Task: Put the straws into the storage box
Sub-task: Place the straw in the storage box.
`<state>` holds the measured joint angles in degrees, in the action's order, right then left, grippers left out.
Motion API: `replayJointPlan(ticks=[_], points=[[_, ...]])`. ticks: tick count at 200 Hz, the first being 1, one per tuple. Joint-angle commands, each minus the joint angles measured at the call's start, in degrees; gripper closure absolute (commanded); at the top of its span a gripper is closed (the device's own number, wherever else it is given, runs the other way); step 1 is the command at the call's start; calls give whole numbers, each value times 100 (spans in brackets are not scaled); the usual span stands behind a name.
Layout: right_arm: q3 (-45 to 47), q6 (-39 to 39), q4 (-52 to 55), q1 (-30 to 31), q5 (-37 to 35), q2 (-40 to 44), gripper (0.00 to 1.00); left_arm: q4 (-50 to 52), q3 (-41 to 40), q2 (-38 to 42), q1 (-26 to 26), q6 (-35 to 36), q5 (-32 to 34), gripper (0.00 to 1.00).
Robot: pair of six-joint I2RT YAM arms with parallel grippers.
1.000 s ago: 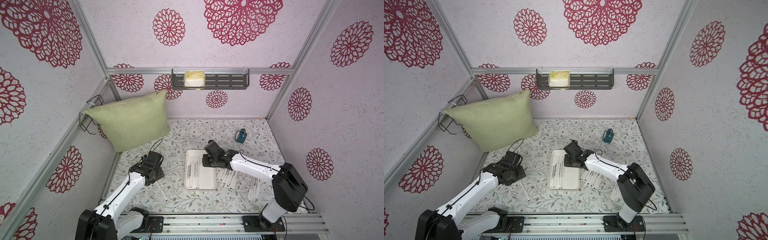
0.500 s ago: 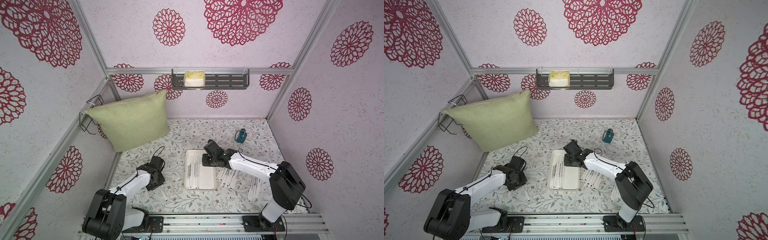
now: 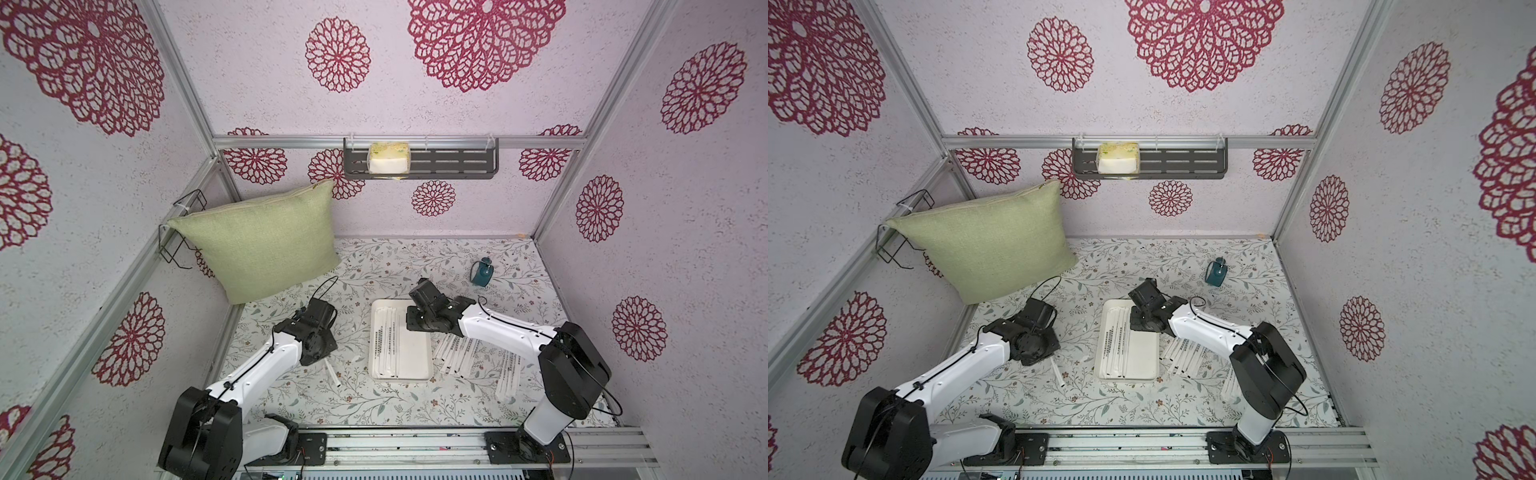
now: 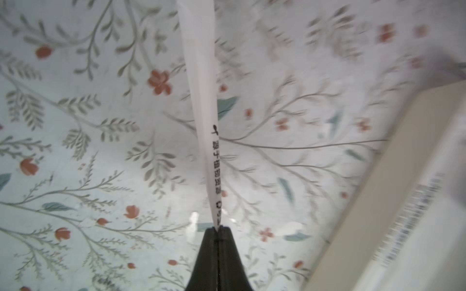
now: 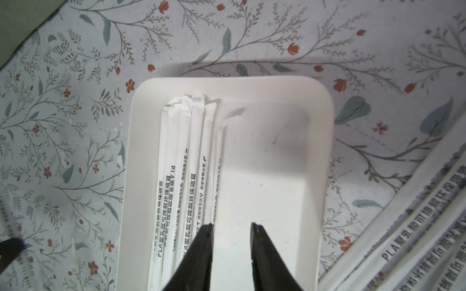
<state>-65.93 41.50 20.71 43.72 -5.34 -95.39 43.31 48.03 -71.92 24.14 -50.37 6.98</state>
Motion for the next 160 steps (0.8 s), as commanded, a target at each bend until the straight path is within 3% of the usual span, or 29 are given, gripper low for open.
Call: replayJointPlan(ticks=[1, 28, 59, 160], points=[[120, -53, -40, -314, -31, 396, 68, -86, 802, -382, 669, 123, -80, 95], [342, -84, -76, -722, -62, 695, 68, -579, 1883, -1705, 1394, 348, -393, 95], [556, -192, -2, -1114, -135, 1031, 68, -748, 2871, -3027, 1799, 740, -691, 94], [887, -133, -207, -1271, 43, 1133, 69, -701, 3199, -4314, 2089, 959, -926, 93]])
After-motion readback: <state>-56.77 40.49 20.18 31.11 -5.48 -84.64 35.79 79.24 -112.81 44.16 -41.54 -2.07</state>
